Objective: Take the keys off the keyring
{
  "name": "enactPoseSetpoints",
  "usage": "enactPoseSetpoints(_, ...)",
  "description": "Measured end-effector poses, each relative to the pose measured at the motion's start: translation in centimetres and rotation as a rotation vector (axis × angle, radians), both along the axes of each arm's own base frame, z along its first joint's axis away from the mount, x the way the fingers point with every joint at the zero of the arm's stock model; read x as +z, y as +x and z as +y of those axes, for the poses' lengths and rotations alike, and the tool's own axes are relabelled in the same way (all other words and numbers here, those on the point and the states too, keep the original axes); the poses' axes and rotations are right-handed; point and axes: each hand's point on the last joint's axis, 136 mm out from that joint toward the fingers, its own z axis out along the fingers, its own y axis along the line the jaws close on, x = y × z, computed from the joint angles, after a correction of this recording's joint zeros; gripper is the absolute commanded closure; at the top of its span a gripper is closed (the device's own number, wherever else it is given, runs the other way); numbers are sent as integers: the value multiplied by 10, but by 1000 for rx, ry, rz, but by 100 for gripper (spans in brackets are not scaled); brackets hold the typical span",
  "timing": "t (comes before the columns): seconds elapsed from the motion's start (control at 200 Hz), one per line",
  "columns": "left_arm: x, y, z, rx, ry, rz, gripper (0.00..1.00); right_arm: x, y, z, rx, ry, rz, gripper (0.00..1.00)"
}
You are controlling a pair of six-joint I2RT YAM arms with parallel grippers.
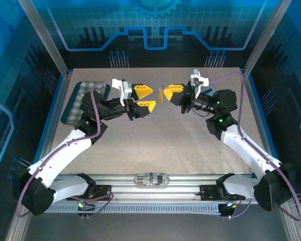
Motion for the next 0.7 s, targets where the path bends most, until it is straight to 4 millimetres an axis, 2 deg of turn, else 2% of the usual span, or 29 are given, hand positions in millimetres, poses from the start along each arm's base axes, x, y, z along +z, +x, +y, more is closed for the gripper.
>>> enactPoseSetpoints(0.23, -3, 2, -5, -30, -6, 8, 49, 5, -1, 1, 55, 68, 31, 100)
enactPoseSetpoints(0.5, 0, 9, -9, -40, -12, -2, 38, 8, -6, 1, 96, 90, 42, 100)
enactPoseSetpoints(0.7, 7, 10, -13, -62, -18, -23, 40, 7, -6, 1, 108, 92, 54, 100)
